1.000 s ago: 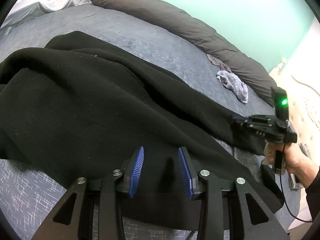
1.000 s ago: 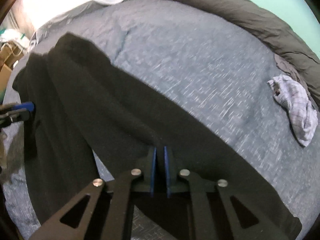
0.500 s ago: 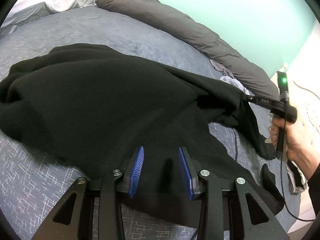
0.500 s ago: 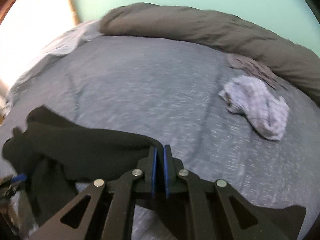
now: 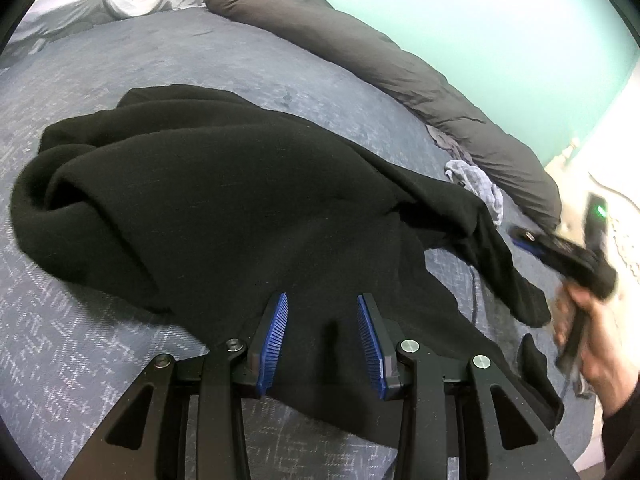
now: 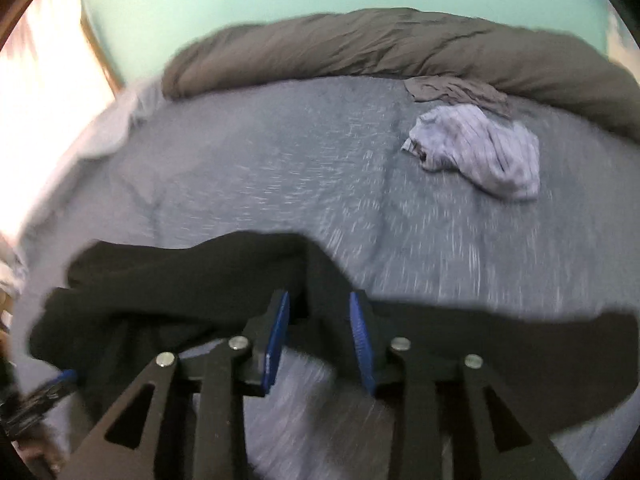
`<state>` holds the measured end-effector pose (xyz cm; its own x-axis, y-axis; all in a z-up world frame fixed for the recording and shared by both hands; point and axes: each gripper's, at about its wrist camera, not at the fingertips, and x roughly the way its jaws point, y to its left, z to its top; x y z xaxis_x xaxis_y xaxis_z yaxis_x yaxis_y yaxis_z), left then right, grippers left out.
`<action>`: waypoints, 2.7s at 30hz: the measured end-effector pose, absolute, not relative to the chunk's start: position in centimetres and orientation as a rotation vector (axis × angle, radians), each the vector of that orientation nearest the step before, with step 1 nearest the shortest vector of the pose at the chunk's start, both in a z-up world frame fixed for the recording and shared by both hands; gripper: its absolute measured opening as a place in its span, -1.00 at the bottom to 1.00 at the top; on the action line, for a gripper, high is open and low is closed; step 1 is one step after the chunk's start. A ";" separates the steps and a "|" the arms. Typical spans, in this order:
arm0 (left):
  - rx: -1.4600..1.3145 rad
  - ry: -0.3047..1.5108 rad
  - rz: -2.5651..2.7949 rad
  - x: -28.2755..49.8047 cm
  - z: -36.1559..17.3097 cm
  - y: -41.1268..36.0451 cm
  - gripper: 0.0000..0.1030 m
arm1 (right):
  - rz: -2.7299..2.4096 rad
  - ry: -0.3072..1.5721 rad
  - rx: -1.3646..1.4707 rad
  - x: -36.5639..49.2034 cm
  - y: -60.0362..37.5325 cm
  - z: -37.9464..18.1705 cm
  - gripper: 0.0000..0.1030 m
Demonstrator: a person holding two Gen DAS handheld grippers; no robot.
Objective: Fold clothes
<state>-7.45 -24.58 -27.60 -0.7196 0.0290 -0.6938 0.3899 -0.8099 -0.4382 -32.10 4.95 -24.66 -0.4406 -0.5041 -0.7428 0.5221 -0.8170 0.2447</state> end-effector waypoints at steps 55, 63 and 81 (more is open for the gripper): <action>0.865 0.968 -2.570 0.7 -25.1 -28.8 -0.83 | -2.144 -0.432 1.180 -16.6 15.9 -25.7 0.00; 0.977 1.005 -2.560 3.0 -25.6 -27.5 -0.83 | -2.228 -0.381 1.363 -16.7 23.5 -25.1 0.12; 1.092 0.938 -2.522 2.6 -25.7 -27.4 -0.82 | -2.270 -0.578 1.600 -21.3 31.4 -30.9 0.26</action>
